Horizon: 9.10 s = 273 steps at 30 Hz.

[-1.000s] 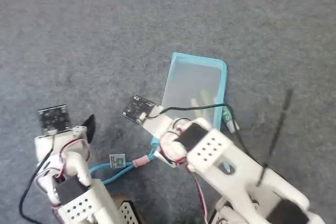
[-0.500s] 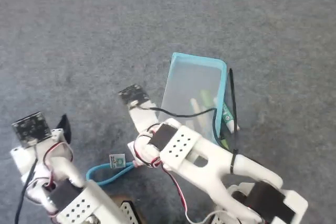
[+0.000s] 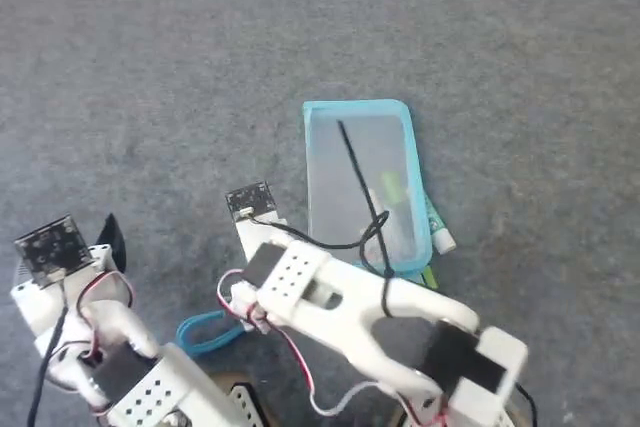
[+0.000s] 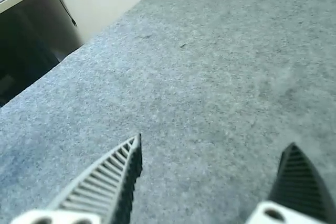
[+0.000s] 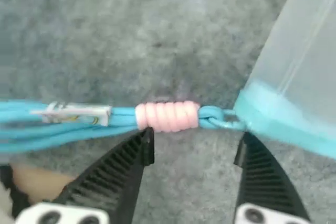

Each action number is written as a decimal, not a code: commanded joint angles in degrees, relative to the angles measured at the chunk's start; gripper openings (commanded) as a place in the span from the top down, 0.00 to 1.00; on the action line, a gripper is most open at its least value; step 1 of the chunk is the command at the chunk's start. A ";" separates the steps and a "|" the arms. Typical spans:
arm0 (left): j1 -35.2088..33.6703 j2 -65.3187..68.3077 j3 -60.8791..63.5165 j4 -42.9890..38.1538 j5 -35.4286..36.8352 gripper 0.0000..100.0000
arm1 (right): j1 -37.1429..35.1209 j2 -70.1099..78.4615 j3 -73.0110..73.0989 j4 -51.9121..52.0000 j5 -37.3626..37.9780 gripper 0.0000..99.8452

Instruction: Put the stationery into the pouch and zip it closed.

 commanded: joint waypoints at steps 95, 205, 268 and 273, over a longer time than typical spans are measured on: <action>20.84 -1.14 2.15 7.74 -1.49 0.61 | 16.66 5.32 -20.75 14.29 -3.96 0.87; 20.75 -1.14 2.15 8.53 -1.41 0.61 | 38.02 18.07 -36.22 9.36 50.90 0.99; 21.01 -1.14 2.15 8.26 -1.49 0.61 | 26.15 20.18 -28.57 8.13 2.64 0.85; 20.92 -1.14 2.15 8.44 -1.49 0.61 | 26.24 20.26 -28.31 8.22 4.48 0.85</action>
